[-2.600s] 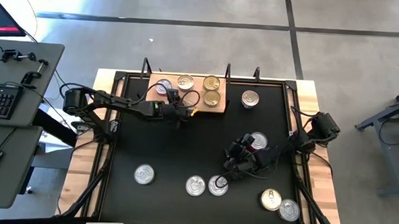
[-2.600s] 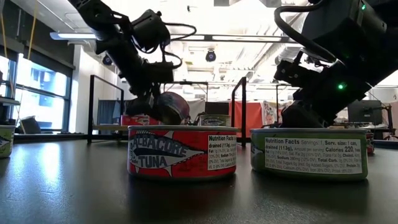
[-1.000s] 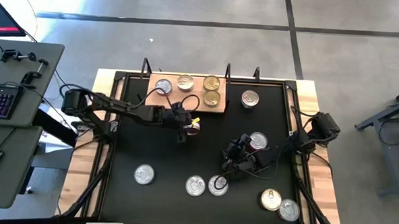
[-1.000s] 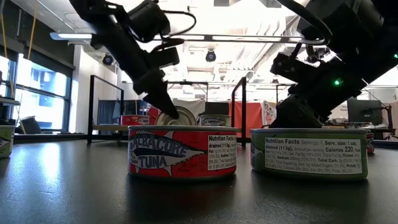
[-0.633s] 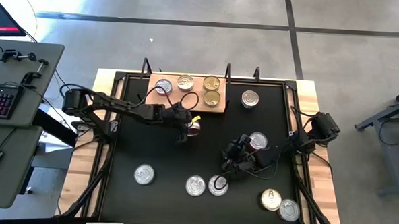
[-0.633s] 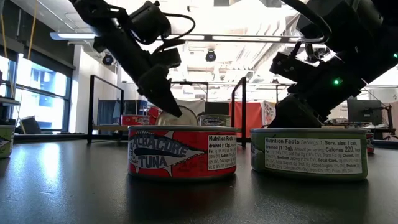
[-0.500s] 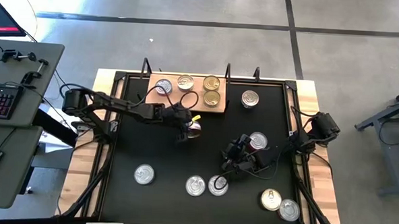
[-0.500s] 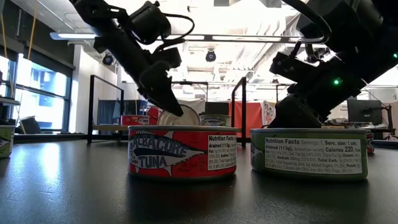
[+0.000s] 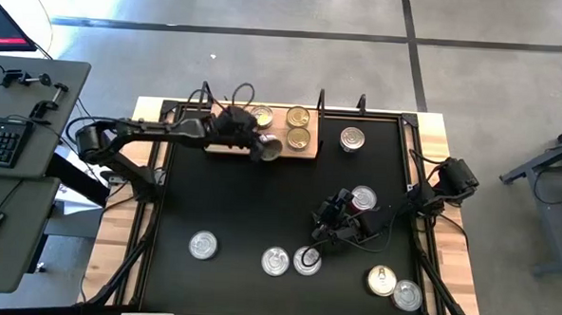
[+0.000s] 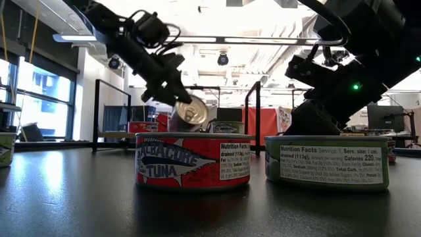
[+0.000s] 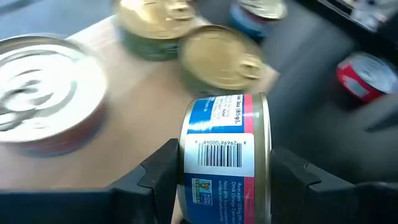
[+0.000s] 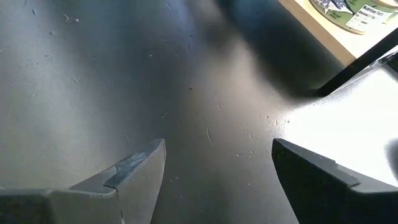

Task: Stack canned seafood by type on shelf
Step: Put the blue and pink tuna can on the shelf aligned with the other blue and pink tuna can, then adjust the red tuna can on the shelf

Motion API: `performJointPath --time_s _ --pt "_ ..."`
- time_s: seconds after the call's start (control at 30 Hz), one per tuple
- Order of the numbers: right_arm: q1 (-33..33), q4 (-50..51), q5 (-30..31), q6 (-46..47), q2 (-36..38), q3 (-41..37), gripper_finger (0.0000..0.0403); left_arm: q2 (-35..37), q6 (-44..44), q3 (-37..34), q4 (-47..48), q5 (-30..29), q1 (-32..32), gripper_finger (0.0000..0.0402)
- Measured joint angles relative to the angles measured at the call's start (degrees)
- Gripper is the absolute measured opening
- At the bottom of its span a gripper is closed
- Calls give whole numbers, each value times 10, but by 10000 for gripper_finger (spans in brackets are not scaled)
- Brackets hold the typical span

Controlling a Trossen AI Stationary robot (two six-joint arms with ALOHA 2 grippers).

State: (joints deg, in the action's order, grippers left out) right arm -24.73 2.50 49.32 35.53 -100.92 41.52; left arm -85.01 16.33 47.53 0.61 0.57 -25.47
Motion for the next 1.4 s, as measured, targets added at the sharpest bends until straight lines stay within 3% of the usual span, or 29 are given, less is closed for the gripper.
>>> performJointPath --time_s 0.2,0.37,0.57,0.67,1.4 --pt "0 0 0 0 0 0 286 -19 10 2 -1 57 -67 167" --pt "0 1 0 0 0 0 286 -20 11 2 -6 71 -73 168" --pt "0 1 0 0 0 0 286 -22 12 0 -1 73 -72 246" --pt "0 2 0 0 0 0 286 -22 11 0 -3 71 -73 265" --pt "0 2 0 0 0 0 286 -21 -36 29 0 38 -79 268"
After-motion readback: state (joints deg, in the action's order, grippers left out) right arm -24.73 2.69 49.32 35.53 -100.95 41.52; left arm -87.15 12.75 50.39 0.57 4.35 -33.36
